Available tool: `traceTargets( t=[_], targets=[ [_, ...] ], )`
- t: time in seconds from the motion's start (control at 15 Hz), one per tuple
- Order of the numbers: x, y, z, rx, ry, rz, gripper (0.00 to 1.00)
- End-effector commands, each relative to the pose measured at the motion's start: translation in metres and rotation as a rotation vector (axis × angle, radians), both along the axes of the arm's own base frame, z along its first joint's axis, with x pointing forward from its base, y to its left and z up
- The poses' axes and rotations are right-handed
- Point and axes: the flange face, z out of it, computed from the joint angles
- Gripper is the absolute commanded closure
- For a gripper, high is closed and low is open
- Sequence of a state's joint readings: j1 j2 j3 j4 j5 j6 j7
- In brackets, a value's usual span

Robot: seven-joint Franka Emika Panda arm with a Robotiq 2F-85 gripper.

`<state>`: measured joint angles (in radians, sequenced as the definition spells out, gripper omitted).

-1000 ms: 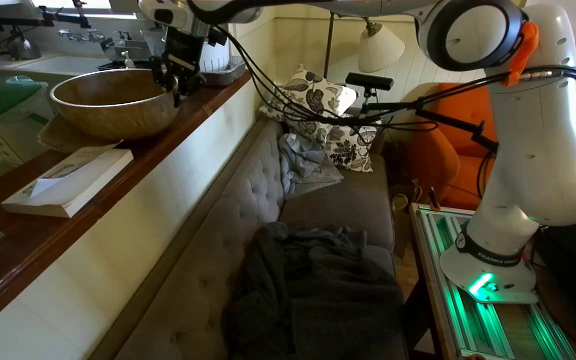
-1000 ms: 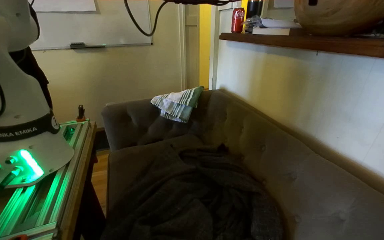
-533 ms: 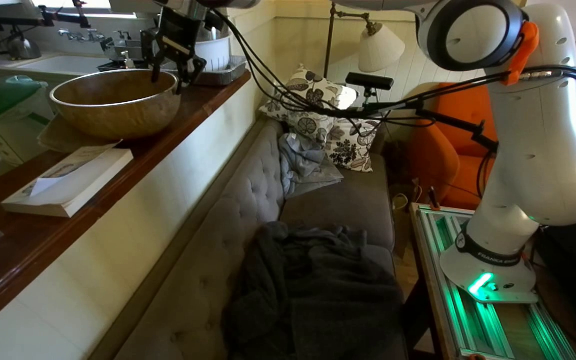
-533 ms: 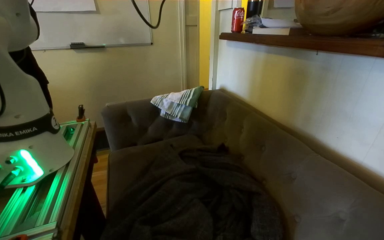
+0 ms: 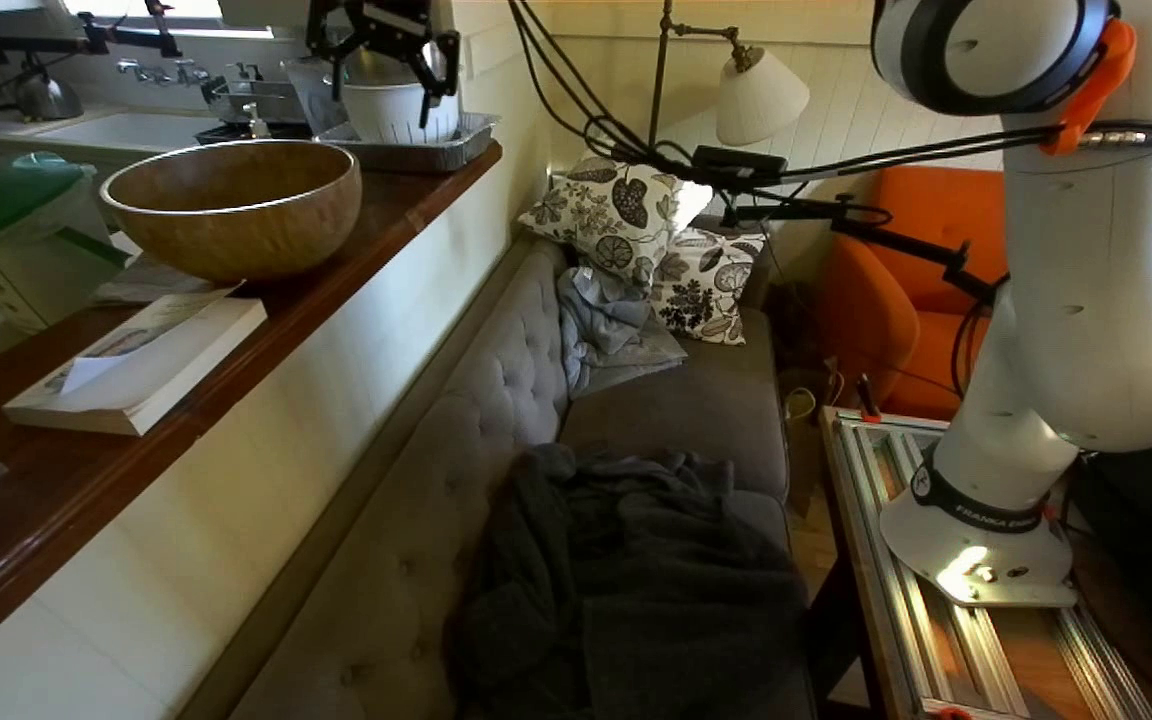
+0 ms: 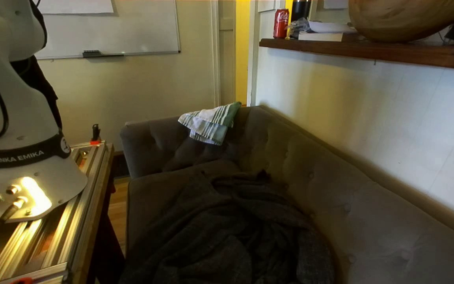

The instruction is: Pick up the bowl and put it on the shelf

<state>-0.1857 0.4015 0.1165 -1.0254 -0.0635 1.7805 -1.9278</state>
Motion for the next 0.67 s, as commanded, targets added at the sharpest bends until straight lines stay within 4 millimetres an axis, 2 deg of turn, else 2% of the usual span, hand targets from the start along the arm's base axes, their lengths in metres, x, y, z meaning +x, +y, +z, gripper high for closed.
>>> traceTargets(
  t=[0.0,0.2,0.4,0.53,0.6],
  targets=[
    [-0.043,-0.023,0.028,-0.092,0.076,0.144,0.0],
    [-0.064,-0.04,0.034,-0.094,0.111,0.233,0.0],
    [-0.074,-0.05,0.023,-0.1,0.152,0.3,0.0],
    [-0.078,-0.051,0.013,-0.103,0.163,0.369,0.0],
    [-0.064,-0.053,0.017,-0.109,0.156,0.301,0.0]
  ],
)
